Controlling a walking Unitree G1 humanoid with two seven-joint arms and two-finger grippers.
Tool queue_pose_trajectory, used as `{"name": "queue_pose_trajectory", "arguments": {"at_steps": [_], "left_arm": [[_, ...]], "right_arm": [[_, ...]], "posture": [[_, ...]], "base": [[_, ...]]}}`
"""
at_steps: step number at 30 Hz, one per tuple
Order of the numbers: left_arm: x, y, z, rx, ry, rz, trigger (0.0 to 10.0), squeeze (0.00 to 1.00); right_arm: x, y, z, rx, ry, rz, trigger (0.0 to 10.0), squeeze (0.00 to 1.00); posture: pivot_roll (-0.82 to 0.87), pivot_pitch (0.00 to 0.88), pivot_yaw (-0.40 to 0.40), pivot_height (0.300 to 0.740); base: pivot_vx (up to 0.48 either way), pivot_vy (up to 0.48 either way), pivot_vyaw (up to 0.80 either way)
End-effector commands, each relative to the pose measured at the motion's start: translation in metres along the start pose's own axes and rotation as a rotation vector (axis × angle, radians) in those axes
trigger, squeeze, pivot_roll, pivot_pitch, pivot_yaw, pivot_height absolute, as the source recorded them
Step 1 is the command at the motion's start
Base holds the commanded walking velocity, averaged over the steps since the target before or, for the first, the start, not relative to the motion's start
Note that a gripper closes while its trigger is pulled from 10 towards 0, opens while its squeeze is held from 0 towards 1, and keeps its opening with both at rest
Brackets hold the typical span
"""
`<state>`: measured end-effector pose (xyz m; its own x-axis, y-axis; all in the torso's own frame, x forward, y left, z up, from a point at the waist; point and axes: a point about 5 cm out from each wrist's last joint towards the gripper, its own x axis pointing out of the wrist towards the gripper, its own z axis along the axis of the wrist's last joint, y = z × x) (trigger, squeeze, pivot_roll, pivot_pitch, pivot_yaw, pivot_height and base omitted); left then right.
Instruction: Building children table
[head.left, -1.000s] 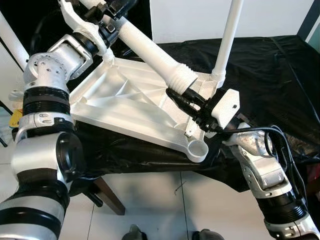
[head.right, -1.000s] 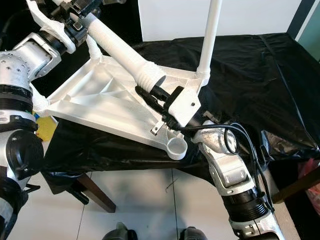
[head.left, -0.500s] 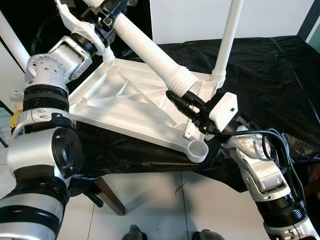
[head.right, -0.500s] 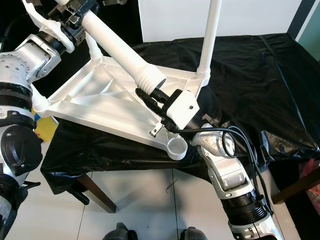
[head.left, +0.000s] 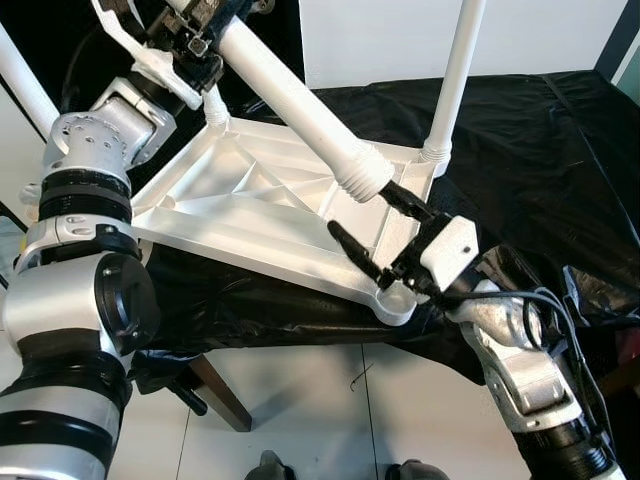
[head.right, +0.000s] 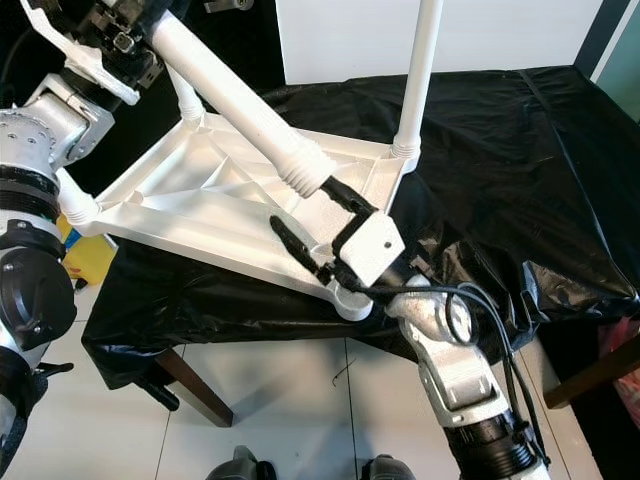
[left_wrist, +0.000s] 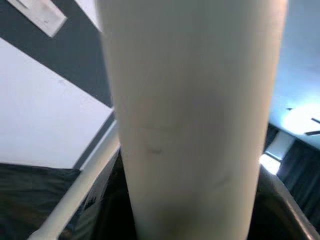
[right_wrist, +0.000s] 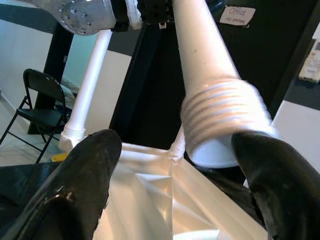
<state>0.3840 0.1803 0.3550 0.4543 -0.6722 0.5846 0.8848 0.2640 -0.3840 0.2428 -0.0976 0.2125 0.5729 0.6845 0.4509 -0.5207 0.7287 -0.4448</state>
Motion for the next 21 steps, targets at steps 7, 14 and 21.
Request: {"name": "queue_pose_trajectory", "arguments": {"at_steps": [7, 14, 21], "left_arm": [[-0.005, 0.002, 0.010, 0.023, -0.013, 0.002, 10.0, 0.00], [-0.009, 0.003, 0.008, 0.047, 0.011, -0.003, 10.0, 0.00], [-0.006, -0.001, -0.003, 0.091, 0.068, -0.053, 10.0, 0.00]], "right_arm": [[-0.017, 0.004, -0.001, 0.001, 0.028, -0.030, 10.0, 0.00], [-0.033, 0.007, -0.008, 0.042, 0.099, -0.069, 10.0, 0.00], [-0.032, 0.006, -0.007, 0.072, 0.109, -0.092, 10.0, 0.00]], "posture": [[-0.04, 0.067, 0.086, 0.740], [-0.04, 0.080, 0.078, 0.740], [-0.04, 0.090, 0.068, 0.740]], "base": [[0.000, 0.000, 0.00], [0.000, 0.000, 0.00], [0.000, 0.000, 0.00]]}}
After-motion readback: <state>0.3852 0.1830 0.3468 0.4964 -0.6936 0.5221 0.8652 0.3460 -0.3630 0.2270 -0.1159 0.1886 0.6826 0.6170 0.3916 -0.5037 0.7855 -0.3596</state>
